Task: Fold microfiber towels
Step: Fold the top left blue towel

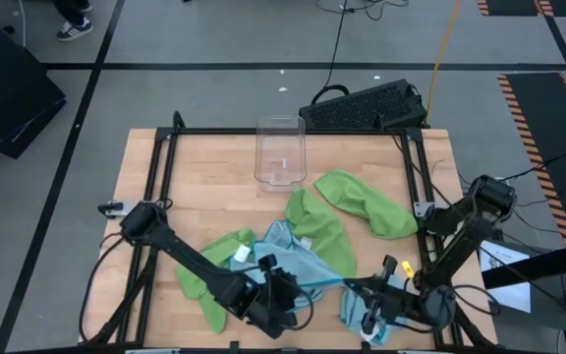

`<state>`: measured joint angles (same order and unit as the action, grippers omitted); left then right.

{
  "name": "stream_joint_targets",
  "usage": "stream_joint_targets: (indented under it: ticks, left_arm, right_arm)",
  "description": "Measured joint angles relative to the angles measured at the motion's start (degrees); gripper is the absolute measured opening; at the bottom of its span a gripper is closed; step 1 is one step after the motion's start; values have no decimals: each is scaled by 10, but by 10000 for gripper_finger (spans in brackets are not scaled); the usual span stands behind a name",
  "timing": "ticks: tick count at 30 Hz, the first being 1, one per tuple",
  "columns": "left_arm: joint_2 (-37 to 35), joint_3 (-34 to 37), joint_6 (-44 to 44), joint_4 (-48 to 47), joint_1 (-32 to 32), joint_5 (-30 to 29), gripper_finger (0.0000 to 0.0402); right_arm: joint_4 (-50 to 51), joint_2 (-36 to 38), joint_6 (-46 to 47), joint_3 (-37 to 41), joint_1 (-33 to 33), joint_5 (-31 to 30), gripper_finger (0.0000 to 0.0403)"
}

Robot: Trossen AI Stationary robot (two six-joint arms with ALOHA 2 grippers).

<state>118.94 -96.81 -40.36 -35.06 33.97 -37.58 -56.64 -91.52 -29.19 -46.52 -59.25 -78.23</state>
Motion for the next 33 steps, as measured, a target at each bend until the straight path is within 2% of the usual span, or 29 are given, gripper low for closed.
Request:
stream_joint_targets:
  ticks: [10,15,23,29,33]
  left_arm:
    - [0,92,-109,-5,23,-23,186]
    - [0,146,-119,50,47,-23,186]
    - [0,149,-120,46,106,-37,186]
    - [0,155,-143,49,148,-113,186]
    - [0,165,-150,59,145,-135,186]
  right_arm:
    - [35,34,-8,0,-10,-43,2]
    - [35,34,-16,0,0,-43,2]
    - [36,34,-20,0,16,-43,2]
    - [36,34,-20,0,19,-43,2]
    - [36,34,-19,0,19,-43,2]
